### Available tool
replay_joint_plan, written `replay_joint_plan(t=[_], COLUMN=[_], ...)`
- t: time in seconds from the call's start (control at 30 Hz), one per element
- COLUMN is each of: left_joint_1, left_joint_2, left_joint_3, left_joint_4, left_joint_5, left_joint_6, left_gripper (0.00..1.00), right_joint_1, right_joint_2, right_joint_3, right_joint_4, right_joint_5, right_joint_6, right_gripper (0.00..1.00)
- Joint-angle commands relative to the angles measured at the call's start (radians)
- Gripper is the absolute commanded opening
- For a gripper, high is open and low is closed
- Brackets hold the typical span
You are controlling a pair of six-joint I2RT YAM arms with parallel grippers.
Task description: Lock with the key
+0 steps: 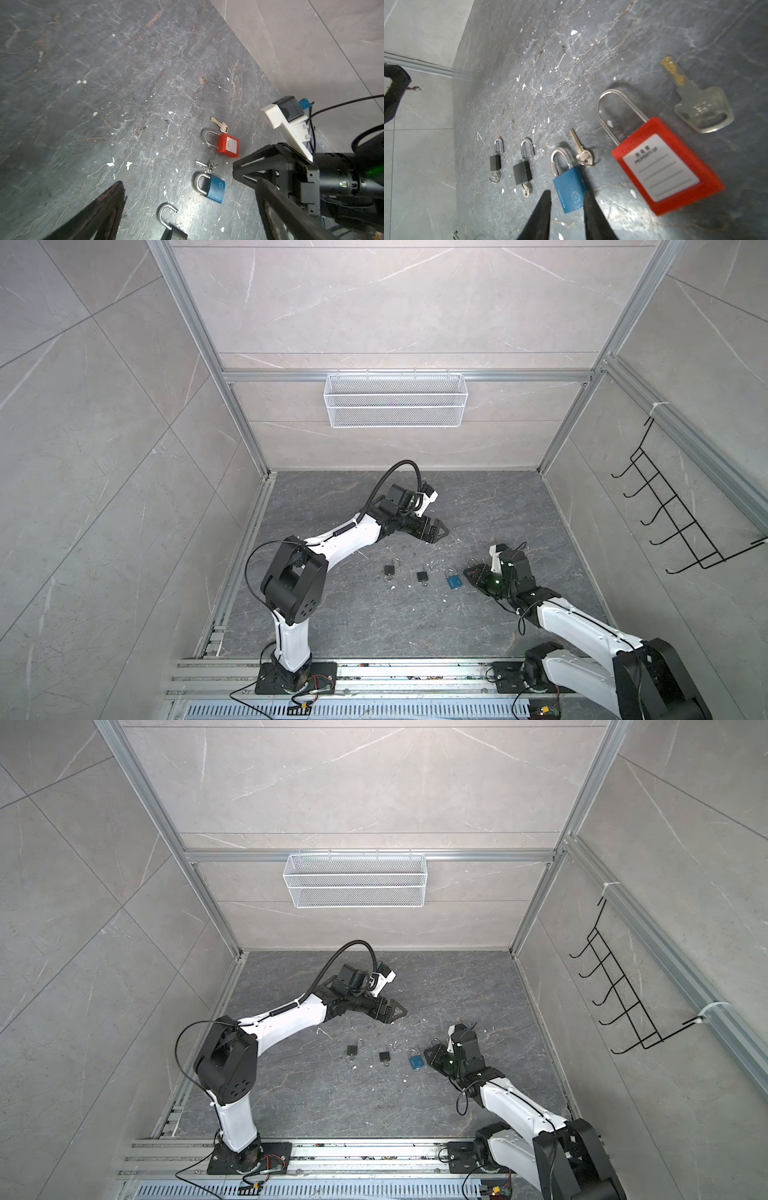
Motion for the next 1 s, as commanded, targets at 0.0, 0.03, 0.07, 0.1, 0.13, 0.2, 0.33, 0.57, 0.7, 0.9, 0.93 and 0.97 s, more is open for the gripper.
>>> replay_joint_plan(t=[0.0, 0.03, 0.07, 0.1, 0.13, 0.2, 0.33, 0.57, 0.7, 0.9, 0.93, 0.97], left_joint_1=[-0.002, -0.002, -0.002, -0.001, -0.002, -0.002, -0.01, -0.012, -0.012, -0.012, -0.009, -0.01], left_joint_2=[-0.123, -0.153, -0.179, -0.204, -0.228, -0.26, -0.337, -0.51, -0.567, -0.568, -0.57, -0.572], left_joint_3=[-0.114, -0.167, -0.211, -0.251, -0.277, -0.308, -0.368, -0.491, -0.511, -0.504, -0.512, -0.519], left_joint_4=[0.169, 0.218, 0.253, 0.272, 0.266, 0.214, 0.118, 0.118, 0.127, 0.118, 0.126, 0.134], left_joint_5=[-0.106, -0.127, -0.156, -0.179, -0.201, -0.233, -0.284, -0.362, -0.351, -0.324, -0.328, -0.33], left_joint_6=[-0.085, -0.121, -0.161, -0.198, -0.226, -0.252, -0.198, -0.152, -0.144, -0.121, -0.121, -0.121], left_gripper=[1.0, 1.0, 1.0, 1.0, 1.0, 1.0, 1.0, 1.0, 1.0, 1.0, 1.0, 1.0], right_joint_1=[0.033, 0.049, 0.066, 0.088, 0.105, 0.151, 0.215, 0.273, 0.3, 0.333, 0.337, 0.341], right_joint_2=[-0.003, 0.005, 0.013, 0.023, 0.036, 0.064, 0.132, 0.253, 0.289, 0.311, 0.313, 0.317], right_joint_3=[0.084, 0.107, 0.125, 0.147, 0.17, 0.217, 0.311, 0.455, 0.473, 0.477, 0.484, 0.493], right_joint_4=[-0.093, -0.112, -0.127, -0.143, -0.16, -0.193, -0.236, -0.277, -0.268, -0.263, -0.269, -0.275], right_joint_5=[0.019, 0.027, 0.038, 0.054, 0.069, 0.109, 0.15, 0.181, 0.202, 0.234, 0.242, 0.248], right_joint_6=[-0.046, -0.055, -0.064, -0.073, -0.081, -0.099, -0.123, -0.151, -0.14, -0.112, -0.111, -0.111], right_gripper=[0.3, 0.3, 0.3, 0.3, 0.31, 0.31, 0.31, 0.31, 0.31, 0.31, 0.31, 0.31])
